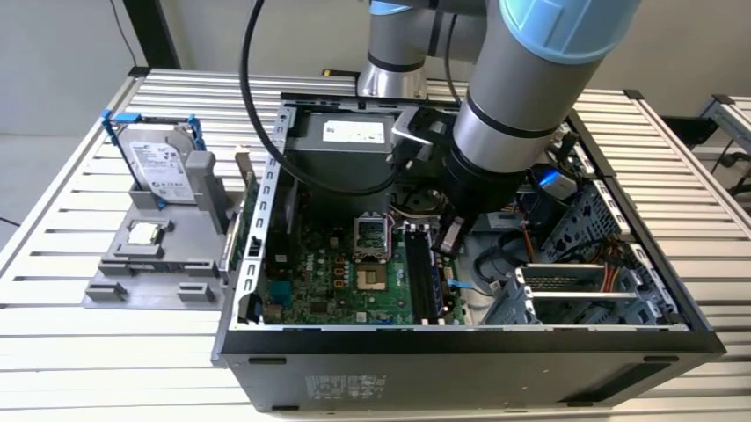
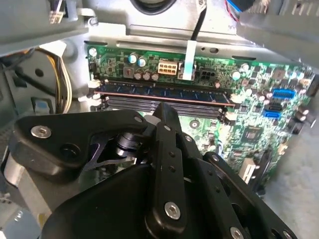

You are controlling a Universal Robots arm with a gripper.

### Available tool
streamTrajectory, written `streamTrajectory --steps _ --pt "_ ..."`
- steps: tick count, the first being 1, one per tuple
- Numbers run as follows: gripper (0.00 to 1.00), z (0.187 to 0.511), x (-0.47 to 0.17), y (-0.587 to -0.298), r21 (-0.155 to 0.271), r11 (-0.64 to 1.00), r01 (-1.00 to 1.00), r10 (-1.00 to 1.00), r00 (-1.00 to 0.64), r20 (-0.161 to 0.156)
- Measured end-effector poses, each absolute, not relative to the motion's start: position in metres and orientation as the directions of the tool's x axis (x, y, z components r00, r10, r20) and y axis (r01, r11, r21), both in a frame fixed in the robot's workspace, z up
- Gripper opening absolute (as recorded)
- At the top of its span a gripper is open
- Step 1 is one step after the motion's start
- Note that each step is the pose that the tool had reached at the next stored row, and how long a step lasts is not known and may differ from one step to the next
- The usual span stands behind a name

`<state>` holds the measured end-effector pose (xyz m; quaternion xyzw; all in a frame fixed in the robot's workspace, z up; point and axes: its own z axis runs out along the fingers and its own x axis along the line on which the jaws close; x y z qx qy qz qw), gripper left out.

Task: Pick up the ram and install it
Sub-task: 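Press down the ram until it locks into place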

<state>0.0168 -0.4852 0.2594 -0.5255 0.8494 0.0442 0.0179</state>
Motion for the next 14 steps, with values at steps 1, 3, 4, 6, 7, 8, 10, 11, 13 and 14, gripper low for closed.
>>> streamTrajectory --steps 1,3,4,6,7,8,10,11,13,14 --pt "0.00 0.2594 0.0168 -0.4852 0.053 0.430 -0.901 -0.898 -0.433 -0.079" --pt "0.00 0.2594 0.0168 -0.4852 0.047 0.400 -0.915 -0.912 -0.403 -0.081" --pt "0.00 0.2594 0.0168 -0.4852 0.043 0.384 -0.922 -0.919 -0.387 -0.083" --pt "0.00 0.2594 0.0168 -0.4852 0.037 0.359 -0.933 -0.929 -0.361 -0.085" --pt "0.00 0.2594 0.0168 -0.4852 0.035 0.343 -0.938 -0.935 -0.345 -0.086" --pt "0.00 0.2594 0.0168 -0.4852 0.034 0.330 -0.943 -0.939 -0.331 -0.087" --pt "0.00 0.2595 0.0167 -0.4852 0.032 0.300 -0.954 -0.950 -0.301 -0.087" --pt "0.00 0.2594 0.0167 -0.4852 0.030 0.282 -0.959 -0.955 -0.284 -0.088" --pt "0.00 0.2594 0.0166 -0.4852 0.028 0.248 -0.968 -0.964 -0.249 -0.088" --pt "0.00 0.2594 0.0167 -0.4851 0.028 0.230 -0.973 -0.969 -0.232 -0.088"
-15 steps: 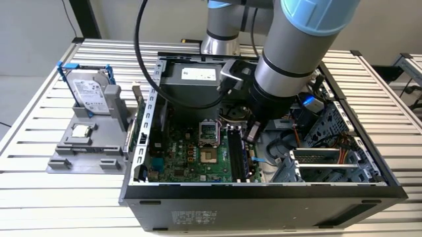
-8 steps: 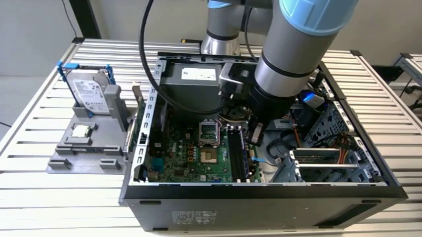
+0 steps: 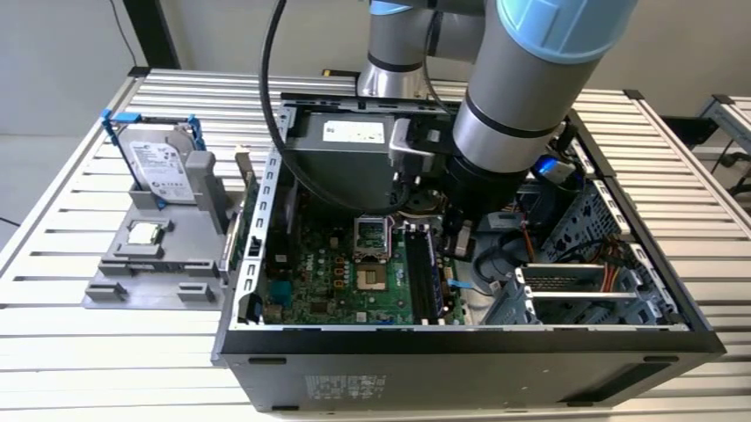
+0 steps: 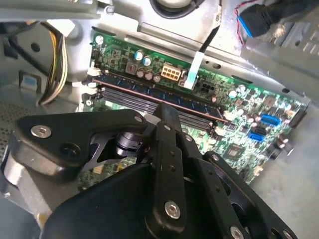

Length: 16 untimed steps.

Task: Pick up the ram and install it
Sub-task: 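Press down the ram until it locks into place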

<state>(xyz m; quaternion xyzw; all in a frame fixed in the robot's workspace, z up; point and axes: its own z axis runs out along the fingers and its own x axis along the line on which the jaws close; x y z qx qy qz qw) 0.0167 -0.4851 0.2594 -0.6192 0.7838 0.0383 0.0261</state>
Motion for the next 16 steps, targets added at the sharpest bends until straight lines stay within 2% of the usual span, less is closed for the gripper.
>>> streamTrajectory --steps 11,16 --pt "0.00 0.2570 0.0168 -0.4852 0.013 0.043 -0.999 -0.995 -0.044 -0.090" --pt "0.00 0.2562 0.0168 -0.4852 0.006 0.026 -1.000 -0.996 -0.026 -0.090"
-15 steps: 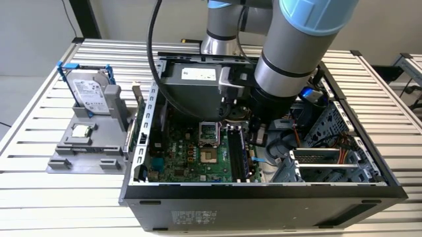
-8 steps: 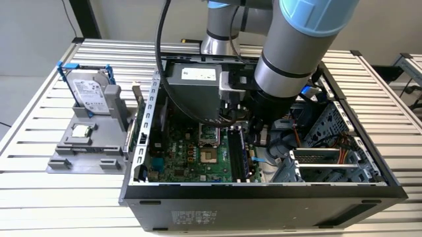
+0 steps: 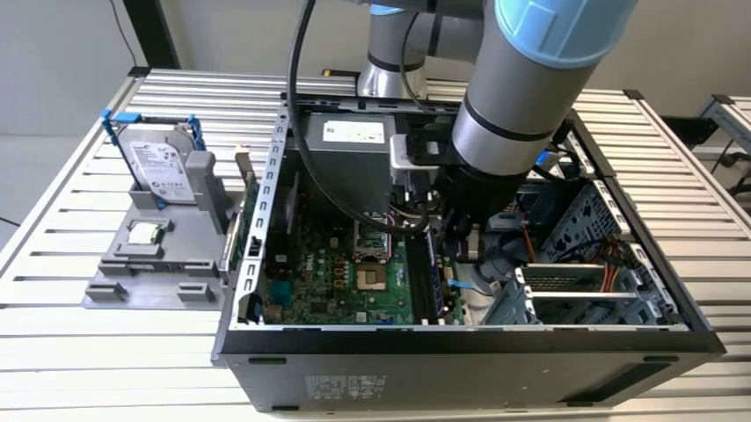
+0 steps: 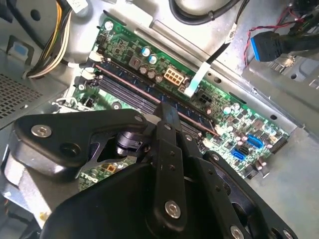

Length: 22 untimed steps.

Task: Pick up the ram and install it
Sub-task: 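Press down the ram until it locks into place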

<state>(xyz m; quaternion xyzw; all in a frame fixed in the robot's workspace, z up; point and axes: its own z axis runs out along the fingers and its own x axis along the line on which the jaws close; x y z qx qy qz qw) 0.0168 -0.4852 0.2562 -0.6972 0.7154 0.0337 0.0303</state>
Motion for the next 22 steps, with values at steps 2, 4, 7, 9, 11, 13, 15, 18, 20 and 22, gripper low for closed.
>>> streamTrajectory --steps 2,4,7,9,11,13,15,18,20,22 --pt "0.00 0.255 0.017 -0.485 0.006 0.026 -1.000 -0.996 -0.026 -0.091" --pt "0.00 0.251 0.017 -0.485 0.006 0.026 -1.000 -0.996 -0.026 -0.091" --pt "0.00 0.246 0.015 -0.485 0.006 0.025 -1.000 -0.996 -0.026 -0.091" --pt "0.00 0.242 0.014 -0.485 0.006 0.025 -1.000 -0.996 -0.026 -0.091" --pt "0.00 0.238 0.013 -0.485 0.006 0.025 -1.000 -0.996 -0.026 -0.091" --pt "0.00 0.235 0.012 -0.485 0.006 0.025 -1.000 -0.996 -0.026 -0.091" --pt "0.00 0.231 0.012 -0.485 0.006 0.025 -1.000 -0.996 -0.025 -0.091" --pt "0.00 0.226 0.010 -0.485 0.006 0.025 -1.000 -0.996 -0.025 -0.091" --pt "0.00 0.223 0.009 -0.485 0.006 0.025 -1.000 -0.996 -0.025 -0.089" --pt "0.00 0.219 0.009 -0.486 0.006 0.025 -1.000 -0.996 -0.025 -0.089"
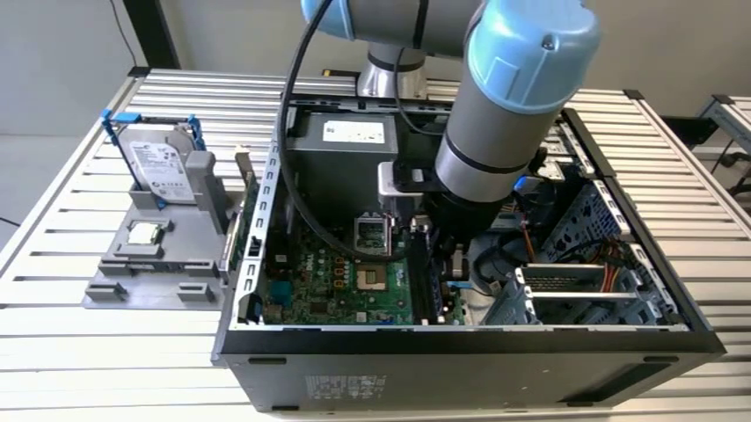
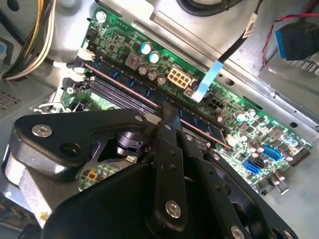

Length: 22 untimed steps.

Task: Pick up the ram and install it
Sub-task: 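Press down the ram until it locks into place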

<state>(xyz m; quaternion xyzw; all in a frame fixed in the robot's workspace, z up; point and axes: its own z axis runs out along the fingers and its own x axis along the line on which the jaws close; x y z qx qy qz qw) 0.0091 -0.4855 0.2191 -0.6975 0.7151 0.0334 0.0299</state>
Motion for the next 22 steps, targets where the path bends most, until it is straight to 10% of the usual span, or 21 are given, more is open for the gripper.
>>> streamTrajectory --steps 22 --pt "0.00 0.297 0.009 -0.485 0.006 0.025 -1.000 -0.995 -0.025 -0.092"
